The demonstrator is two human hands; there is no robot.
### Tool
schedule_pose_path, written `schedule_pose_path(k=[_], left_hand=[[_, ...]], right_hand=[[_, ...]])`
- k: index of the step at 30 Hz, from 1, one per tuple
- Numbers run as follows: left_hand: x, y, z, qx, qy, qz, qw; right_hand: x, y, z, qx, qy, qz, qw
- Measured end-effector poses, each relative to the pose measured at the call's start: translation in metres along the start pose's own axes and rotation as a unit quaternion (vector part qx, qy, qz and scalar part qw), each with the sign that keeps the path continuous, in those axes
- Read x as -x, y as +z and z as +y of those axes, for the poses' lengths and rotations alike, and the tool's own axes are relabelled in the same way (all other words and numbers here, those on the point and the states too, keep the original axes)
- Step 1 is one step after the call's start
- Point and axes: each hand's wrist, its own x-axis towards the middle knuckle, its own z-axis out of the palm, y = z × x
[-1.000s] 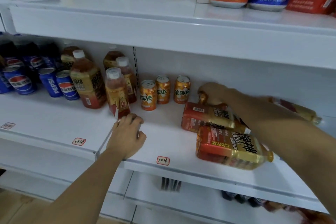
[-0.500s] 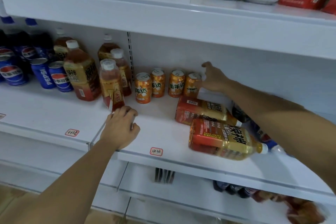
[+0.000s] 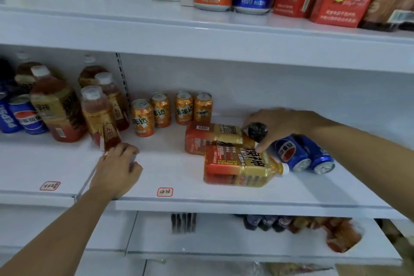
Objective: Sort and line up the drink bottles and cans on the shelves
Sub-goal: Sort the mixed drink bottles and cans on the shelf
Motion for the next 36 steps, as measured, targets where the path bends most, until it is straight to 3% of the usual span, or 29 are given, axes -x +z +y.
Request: schedule_pose_path(k=[2,5,8,10,12,14,15,16,17,22,25,28,29,31,36], left_hand=[[0.0,0.0,0.0,-0.002,0.001,-0.001,1.0],[0.0,0.0,0.001,-0.004,0.001,-0.002,1.0],[0.001,-0.002,0.002,-0.004,0.003,-0.006,1.0],[0.001,-0.004,0.001,-0.002,0.004,-0.006,1.0],[0.001,-0.004,0.001,-0.003,0.005,-0.01,1.0],[0.001,-0.005,0.001,0.0,0.005,-0.011,1.0],[0.001,-0.006,0.001,0.003,0.005,-0.011,1.0],[0.001,-0.006,0.001,0.005,0.007,-0.013,1.0],[0.002,-0.006,0.0,0.005,0.01,-0.014,1.0],[0.001,-0.008,0.0,0.003,0.01,-0.016,1.0],[0.002,-0.005,-0.001,0.002,0.011,-0.021,1.0],[0.001,-0.004,-0.004,0.006,0.01,-0.023,1.0],[0.0,-0.003,-0.005,0.006,0.01,-0.024,1.0],[-0.001,-0.003,-0.005,0.012,0.011,-0.021,1.0],[-0.004,-0.001,-0.006,0.018,0.003,-0.02,1.0]], right_hand=[[-0.014,0.011,0.008,-0.1,0.041,0.052,0.993],[-0.03,0.015,0.007,-0.34,0.184,0.136,0.912],[-0.037,0.014,-0.003,-0.425,0.222,0.107,0.871],[-0.045,0.014,0.0,-0.522,0.221,0.08,0.82],[-0.046,0.016,0.008,-0.647,0.178,0.057,0.739],[-0.046,0.021,0.014,-0.787,0.114,0.037,0.605],[-0.048,0.027,0.014,-0.849,0.087,0.023,0.521],[-0.048,0.034,0.007,-0.882,0.059,0.017,0.467],[-0.047,0.04,-0.003,-0.896,0.027,0.017,0.443],[-0.056,0.041,-0.043,-0.84,-0.061,0.169,0.512],[-0.068,0.023,-0.055,-0.782,-0.059,0.288,0.549],[-0.087,0.018,-0.067,-0.605,0.006,0.39,0.694],[-0.094,0.019,-0.07,-0.544,0.03,0.398,0.738],[-0.107,0.026,-0.073,-0.481,0.065,0.39,0.783],[-0.128,0.027,-0.058,-0.493,0.108,0.336,0.795]])
